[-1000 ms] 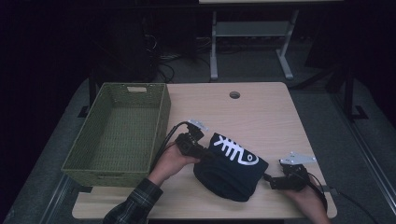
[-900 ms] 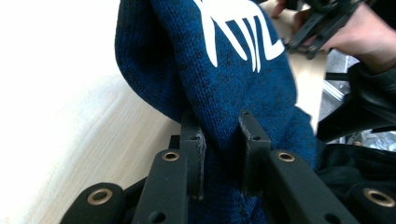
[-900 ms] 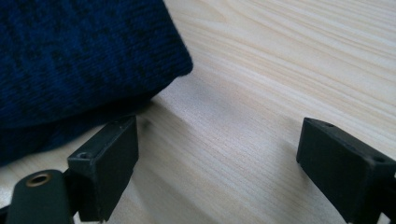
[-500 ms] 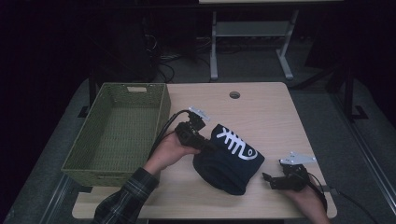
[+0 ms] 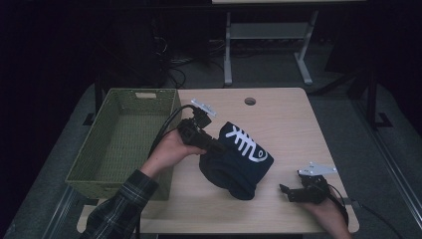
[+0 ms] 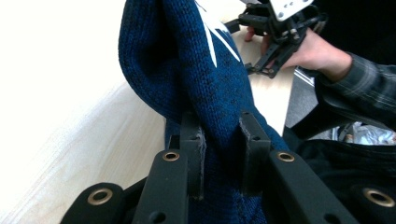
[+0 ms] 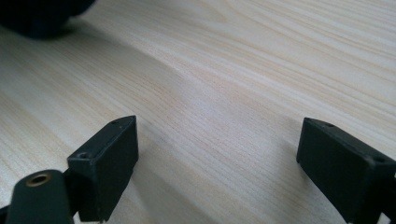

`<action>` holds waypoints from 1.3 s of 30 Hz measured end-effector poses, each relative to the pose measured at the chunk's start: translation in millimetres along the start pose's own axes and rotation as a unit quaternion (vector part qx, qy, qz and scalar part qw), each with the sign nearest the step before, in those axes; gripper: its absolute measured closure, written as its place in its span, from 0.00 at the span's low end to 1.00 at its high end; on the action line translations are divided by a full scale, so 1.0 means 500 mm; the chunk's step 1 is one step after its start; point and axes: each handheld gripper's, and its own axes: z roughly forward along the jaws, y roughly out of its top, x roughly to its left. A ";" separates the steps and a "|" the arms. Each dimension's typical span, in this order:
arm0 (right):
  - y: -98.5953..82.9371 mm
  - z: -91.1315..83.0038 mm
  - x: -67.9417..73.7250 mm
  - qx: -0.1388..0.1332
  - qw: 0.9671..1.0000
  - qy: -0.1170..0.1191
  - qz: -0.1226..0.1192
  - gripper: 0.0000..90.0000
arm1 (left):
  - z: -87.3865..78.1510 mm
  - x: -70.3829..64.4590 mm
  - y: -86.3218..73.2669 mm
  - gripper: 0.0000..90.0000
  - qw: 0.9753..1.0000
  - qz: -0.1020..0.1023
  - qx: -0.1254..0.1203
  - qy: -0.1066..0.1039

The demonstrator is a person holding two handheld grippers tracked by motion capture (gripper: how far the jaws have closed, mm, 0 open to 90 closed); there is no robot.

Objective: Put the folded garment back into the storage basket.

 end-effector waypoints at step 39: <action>0.000 0.000 0.000 0.000 1.000 0.000 0.000 0.14 | -0.251 0.013 -0.039 0.84 0.997 -0.035 -0.030 0.056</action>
